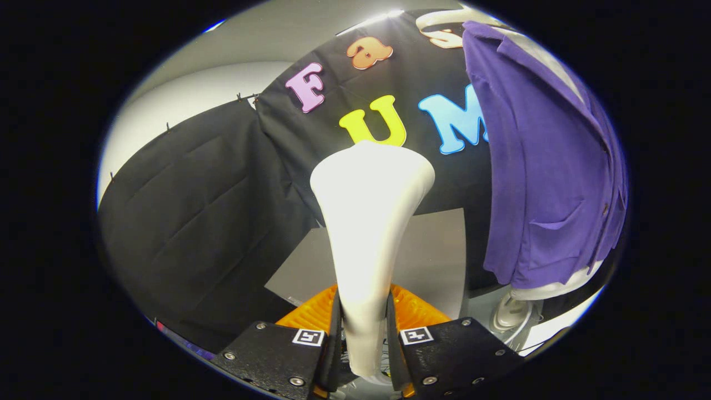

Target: Iron the clothes twice with a garment steamer, once on the left side and once on the right side.

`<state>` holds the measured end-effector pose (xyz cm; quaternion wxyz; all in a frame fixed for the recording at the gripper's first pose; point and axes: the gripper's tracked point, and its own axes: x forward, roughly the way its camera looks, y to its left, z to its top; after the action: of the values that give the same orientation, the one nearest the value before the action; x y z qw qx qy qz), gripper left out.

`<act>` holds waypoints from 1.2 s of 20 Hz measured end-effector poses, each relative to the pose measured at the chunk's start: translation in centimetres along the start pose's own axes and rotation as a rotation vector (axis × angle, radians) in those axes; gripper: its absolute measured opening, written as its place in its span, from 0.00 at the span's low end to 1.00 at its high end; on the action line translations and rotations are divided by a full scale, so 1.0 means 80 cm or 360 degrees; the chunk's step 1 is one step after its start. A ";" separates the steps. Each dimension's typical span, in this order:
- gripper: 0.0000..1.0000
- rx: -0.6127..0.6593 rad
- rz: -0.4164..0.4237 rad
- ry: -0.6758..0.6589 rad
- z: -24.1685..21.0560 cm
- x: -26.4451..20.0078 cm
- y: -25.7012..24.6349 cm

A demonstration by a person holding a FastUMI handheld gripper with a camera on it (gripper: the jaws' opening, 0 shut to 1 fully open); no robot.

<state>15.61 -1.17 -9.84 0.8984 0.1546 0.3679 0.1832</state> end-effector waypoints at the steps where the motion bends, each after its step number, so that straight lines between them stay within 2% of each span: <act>1: 0.35 -0.0001 -0.0014 -0.0015 -0.011 -0.016 -0.002; 8: 0.35 0.0008 -0.0105 -0.0084 -0.089 -0.088 -0.016; 13: 0.36 0.0078 -0.0127 -0.0206 -0.097 -0.128 -0.024; 19: 0.35 0.0028 -0.0210 -0.0504 0.006 -0.162 -0.044; 24: 0.35 -0.0013 -0.0276 -0.0681 0.090 -0.149 -0.067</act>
<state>14.04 -12.21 0.03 0.9690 0.1540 0.1802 0.0699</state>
